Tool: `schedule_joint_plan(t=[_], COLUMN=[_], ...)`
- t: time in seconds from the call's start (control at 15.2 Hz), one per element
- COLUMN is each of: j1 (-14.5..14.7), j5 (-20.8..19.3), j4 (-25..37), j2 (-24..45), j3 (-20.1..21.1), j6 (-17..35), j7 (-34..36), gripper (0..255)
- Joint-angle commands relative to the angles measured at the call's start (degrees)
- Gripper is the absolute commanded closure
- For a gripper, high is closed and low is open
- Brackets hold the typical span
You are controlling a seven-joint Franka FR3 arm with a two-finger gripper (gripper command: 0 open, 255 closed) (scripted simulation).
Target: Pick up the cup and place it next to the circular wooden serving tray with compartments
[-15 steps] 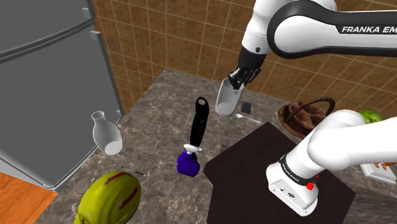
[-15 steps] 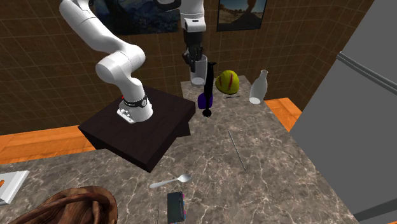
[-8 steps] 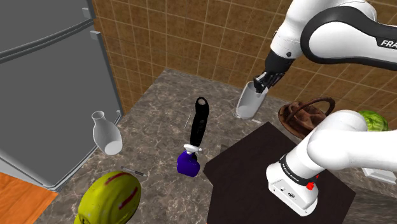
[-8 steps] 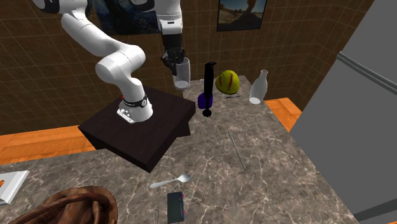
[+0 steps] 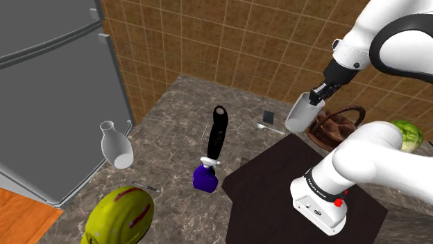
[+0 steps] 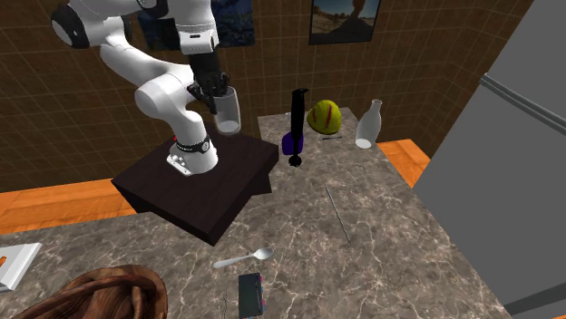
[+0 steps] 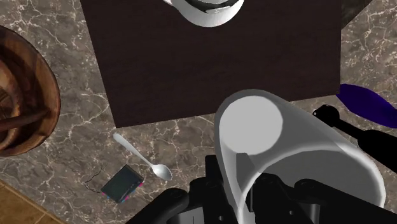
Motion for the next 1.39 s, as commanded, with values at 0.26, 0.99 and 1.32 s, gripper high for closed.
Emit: schedule_joint_plan(t=[0.26,0.99,1.32], j1=[-5.30,-13.67,-14.77], j5=[-9.11,-29.23,-37.92], j4=[-1.67,3.62,8.79], j2=[-10.21,-17.96,-18.15], j3=[-9.16,-27.92,-35.34], j6=[-7.93,-17.66,-19.99], j7=[-8.29,-24.95,-31.95], gripper=[255,255,255])
